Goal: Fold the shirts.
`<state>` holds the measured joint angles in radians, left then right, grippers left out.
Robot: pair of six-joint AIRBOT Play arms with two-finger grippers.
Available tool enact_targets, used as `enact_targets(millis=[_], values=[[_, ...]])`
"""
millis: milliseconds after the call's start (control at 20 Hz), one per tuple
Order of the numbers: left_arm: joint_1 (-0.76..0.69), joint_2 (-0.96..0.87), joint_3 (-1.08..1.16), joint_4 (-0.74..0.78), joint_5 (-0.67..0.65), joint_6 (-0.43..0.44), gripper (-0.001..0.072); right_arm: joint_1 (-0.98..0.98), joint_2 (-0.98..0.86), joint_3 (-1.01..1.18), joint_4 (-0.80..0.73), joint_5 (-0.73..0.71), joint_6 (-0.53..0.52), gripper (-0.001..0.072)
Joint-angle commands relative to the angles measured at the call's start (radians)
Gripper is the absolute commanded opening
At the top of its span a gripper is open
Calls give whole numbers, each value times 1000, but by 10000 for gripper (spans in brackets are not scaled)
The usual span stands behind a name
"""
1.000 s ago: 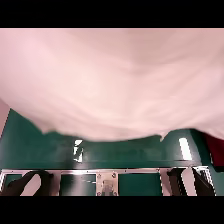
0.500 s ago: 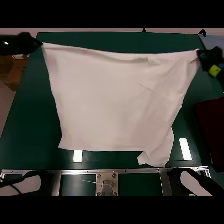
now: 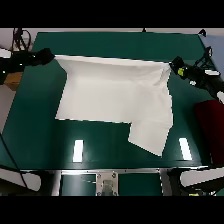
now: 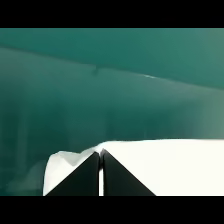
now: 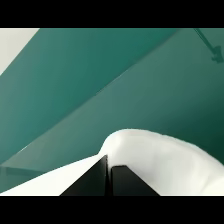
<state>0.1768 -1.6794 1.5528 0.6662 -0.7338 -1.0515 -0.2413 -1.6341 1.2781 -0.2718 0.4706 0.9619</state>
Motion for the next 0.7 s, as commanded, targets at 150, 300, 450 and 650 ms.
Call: enact_targets(millis=[150,300,450,650], values=[[-1,-48,0,172,-134,8,23,-68,-51,25,-231,261,61,15],[-2,-104,0,195,-256,2,23,-92,-17,-79,-327,283,82,15],[-2,-142,0,205,-340,-8,23,-100,5,-166,-362,290,82,16],[-2,-155,0,272,-373,-71,23,-98,5,-200,-362,290,82,17]])
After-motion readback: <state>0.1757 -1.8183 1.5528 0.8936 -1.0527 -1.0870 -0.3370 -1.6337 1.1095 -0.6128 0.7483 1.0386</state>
